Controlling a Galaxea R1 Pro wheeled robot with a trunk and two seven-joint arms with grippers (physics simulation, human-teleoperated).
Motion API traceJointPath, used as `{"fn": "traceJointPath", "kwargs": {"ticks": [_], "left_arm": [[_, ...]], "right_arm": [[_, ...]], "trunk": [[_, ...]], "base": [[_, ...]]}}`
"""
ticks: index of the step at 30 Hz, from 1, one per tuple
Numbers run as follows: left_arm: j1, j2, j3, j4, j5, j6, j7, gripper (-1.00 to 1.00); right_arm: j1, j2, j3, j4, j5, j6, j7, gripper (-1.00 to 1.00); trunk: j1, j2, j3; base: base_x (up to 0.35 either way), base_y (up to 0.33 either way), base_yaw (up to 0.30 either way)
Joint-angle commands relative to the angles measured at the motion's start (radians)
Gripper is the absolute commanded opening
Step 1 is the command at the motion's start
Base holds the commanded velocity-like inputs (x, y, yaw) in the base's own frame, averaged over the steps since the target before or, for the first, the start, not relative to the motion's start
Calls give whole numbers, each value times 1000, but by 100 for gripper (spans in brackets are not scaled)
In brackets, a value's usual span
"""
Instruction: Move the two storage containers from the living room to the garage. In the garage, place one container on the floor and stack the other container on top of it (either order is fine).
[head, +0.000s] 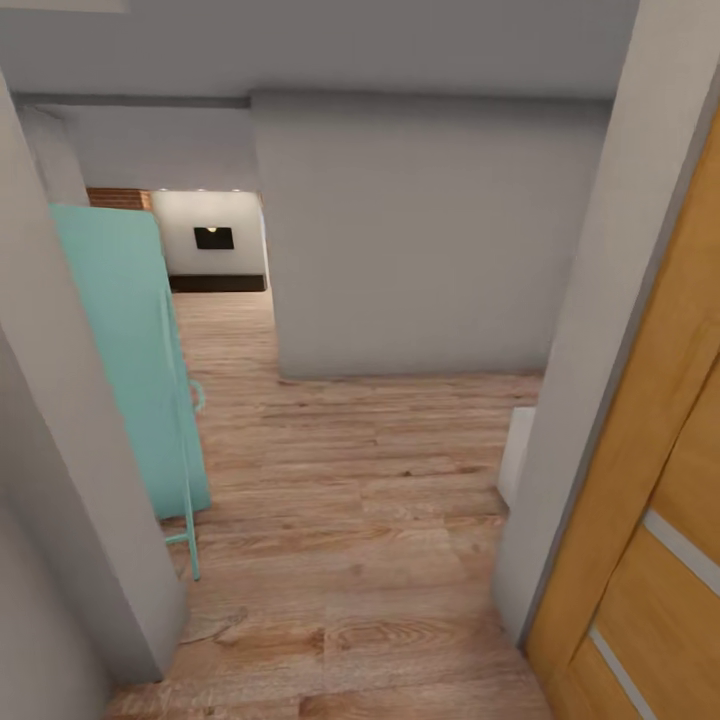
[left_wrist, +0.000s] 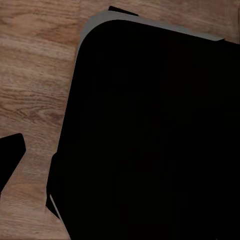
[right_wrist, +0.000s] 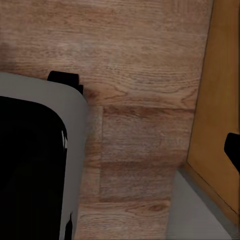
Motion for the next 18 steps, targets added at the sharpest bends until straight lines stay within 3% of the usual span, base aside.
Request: {"fn": "traceJointPath", "kwargs": {"ticks": [1,12,18], "left_arm": [[0,0,1,-1,3,-2,1,100],[0,0,1,-1,2,-2,1,100],[0,0,1,-1,2,-2,1,100]], "right_arm": [[-1,0,8,3,-9,-6,2,100],[-1,0,8,3,-9,-6,2,100],[-1,0,8,3,-8,-9,4,100]], "trunk": [[1,0,-1],[1,0,-1],[1,0,-1]], "base": [[324,0,0],[324,0,0],[324,0,141]]}}
